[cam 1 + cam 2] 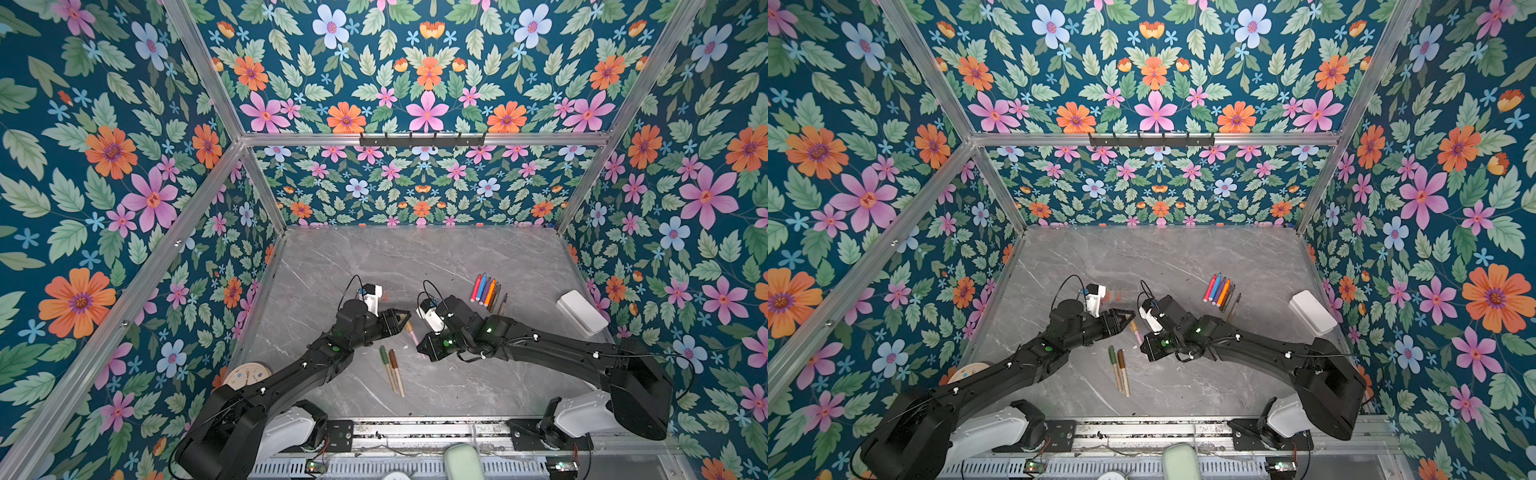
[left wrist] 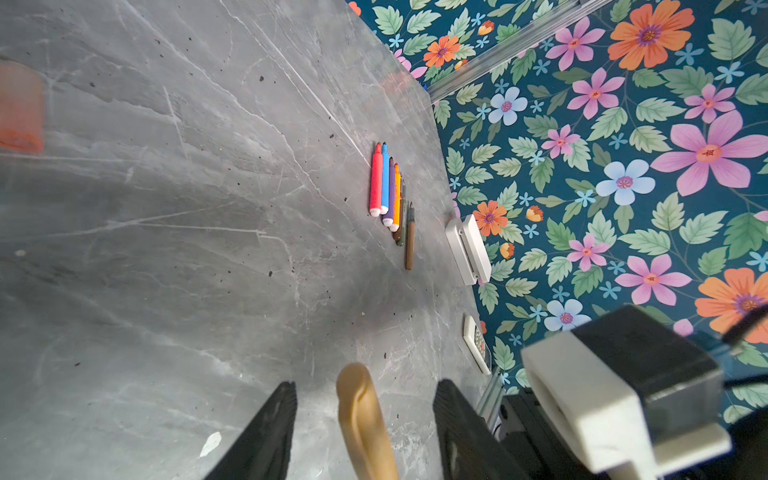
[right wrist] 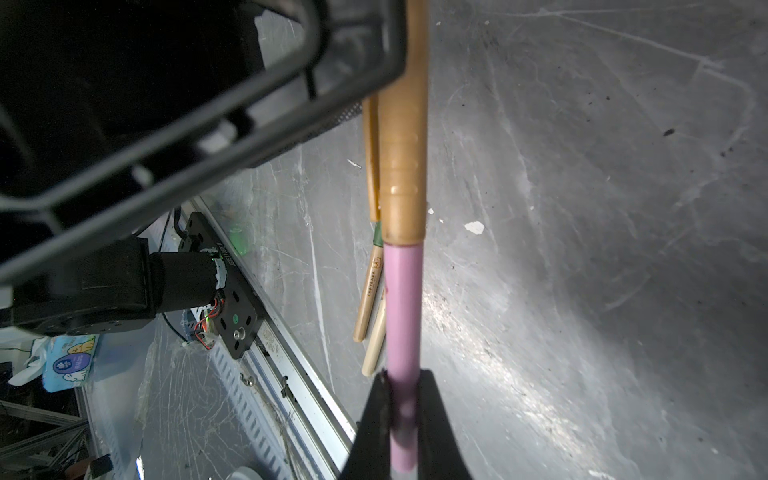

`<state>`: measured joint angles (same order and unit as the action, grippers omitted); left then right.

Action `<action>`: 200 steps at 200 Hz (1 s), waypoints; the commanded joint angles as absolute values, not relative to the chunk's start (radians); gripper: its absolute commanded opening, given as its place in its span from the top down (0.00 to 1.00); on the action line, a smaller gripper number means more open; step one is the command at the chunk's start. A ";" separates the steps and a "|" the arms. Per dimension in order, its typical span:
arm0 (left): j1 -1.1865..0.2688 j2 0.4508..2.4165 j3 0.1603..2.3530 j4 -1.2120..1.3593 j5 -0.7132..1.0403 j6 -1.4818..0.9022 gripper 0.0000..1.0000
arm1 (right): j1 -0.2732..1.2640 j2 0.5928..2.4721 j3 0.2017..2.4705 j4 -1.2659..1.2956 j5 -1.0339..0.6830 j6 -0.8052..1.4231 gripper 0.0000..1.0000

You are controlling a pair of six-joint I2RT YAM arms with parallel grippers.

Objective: Open the pen caps
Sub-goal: 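Close the left gripper on the tan cap of the held pink pen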

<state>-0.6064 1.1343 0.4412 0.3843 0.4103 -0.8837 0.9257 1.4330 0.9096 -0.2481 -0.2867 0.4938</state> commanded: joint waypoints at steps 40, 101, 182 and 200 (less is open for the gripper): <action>-0.633 1.169 0.457 0.447 0.417 -0.885 0.53 | 0.926 1.426 0.905 -0.230 -0.288 0.489 1.00; -0.650 1.195 0.470 0.478 0.435 -0.893 0.65 | 0.925 1.414 0.900 -0.235 -0.268 0.486 1.00; -0.651 1.209 0.442 0.586 0.500 -0.963 0.74 | 0.925 1.406 0.902 -0.258 -0.216 0.479 1.00; -0.652 1.209 0.443 0.587 0.504 -0.964 0.78 | 0.926 1.403 0.906 -0.263 -0.215 0.476 1.00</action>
<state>-0.6506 1.2118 0.4412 0.5308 0.4698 -0.9535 0.9257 1.4094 0.9005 -0.2440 -0.2413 0.4892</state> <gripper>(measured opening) 0.243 0.089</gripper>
